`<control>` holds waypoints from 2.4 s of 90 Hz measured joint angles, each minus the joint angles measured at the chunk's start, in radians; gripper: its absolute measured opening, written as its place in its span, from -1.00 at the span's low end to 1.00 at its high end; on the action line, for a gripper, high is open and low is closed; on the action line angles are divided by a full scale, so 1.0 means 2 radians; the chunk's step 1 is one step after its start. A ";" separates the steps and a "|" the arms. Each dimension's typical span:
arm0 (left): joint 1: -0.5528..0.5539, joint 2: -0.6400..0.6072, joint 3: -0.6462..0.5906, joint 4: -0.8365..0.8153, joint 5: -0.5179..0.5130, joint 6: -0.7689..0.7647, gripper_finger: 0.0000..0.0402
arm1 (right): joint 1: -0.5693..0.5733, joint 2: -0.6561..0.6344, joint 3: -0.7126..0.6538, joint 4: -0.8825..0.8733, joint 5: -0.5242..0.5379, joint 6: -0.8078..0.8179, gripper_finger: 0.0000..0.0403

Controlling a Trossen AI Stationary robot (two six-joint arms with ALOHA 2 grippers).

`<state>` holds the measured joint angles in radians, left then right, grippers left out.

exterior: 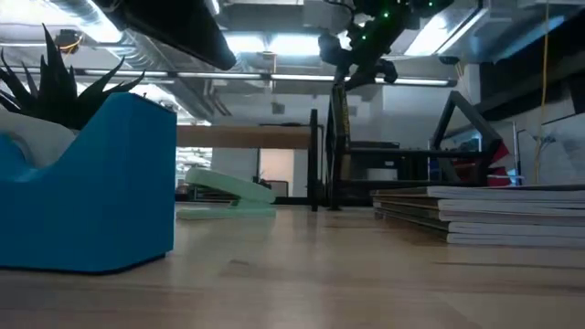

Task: Stock shelves
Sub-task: Remove the black book from the bookshelf

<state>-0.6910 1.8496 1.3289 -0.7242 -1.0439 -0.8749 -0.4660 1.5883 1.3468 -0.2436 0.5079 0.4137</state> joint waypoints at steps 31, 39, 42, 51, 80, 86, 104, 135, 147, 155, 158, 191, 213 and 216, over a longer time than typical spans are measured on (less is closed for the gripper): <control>0.000 0.000 0.000 0.000 0.000 0.005 -0.89 | 0.001 -0.011 0.000 -0.027 0.024 -0.023 -0.82; 0.000 0.000 0.000 0.000 -0.003 0.005 -0.89 | 0.005 -0.027 0.000 -0.037 0.034 -0.030 -0.82; 0.000 0.000 0.000 0.000 -0.004 0.005 -0.89 | 0.007 -0.034 0.000 -0.038 0.040 -0.030 -0.82; 0.000 0.000 0.000 -0.001 -0.005 0.005 -0.89 | 0.018 -0.061 0.000 -0.045 0.052 -0.044 -0.82; 0.000 0.000 0.000 0.002 -0.018 0.003 -0.89 | 0.133 -0.169 0.001 -0.157 0.063 -0.070 -0.82; 0.000 0.000 0.000 0.008 -0.024 -0.001 -0.89 | 0.176 -0.188 0.001 -0.205 0.063 -0.059 -0.82; 0.013 0.000 0.000 0.104 -0.032 0.060 -0.89 | 0.314 -0.218 0.002 -0.312 0.068 0.029 -0.82; 0.090 0.024 0.000 0.375 0.077 0.307 -0.89 | 0.515 -0.171 0.002 -0.389 0.150 0.133 -0.82; 0.127 0.056 0.000 0.481 0.132 0.389 -0.89 | 0.557 -0.128 0.026 -0.399 0.173 0.129 -0.82; 0.148 0.067 0.000 0.536 0.142 0.426 -0.89 | 0.573 -0.095 0.052 -0.423 0.186 0.129 -0.82; 0.156 0.070 0.000 0.551 0.144 0.432 -0.89 | 0.578 -0.082 0.061 -0.436 0.187 0.131 -0.82; 0.216 0.073 -0.001 0.571 0.257 0.406 -0.89 | 0.590 0.050 0.124 -0.535 0.126 0.183 -0.82; 0.222 0.089 0.000 0.572 0.275 0.405 -0.89 | 0.578 0.125 0.200 -0.562 0.061 0.163 -0.82; 0.222 0.089 -0.001 0.569 0.275 0.405 -0.89 | 0.572 0.135 0.208 -0.564 0.051 0.163 -0.82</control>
<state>-0.2467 2.0284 1.3278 0.4133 -0.4946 -0.0639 0.6774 1.8579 1.7620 -1.3708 0.6100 0.7391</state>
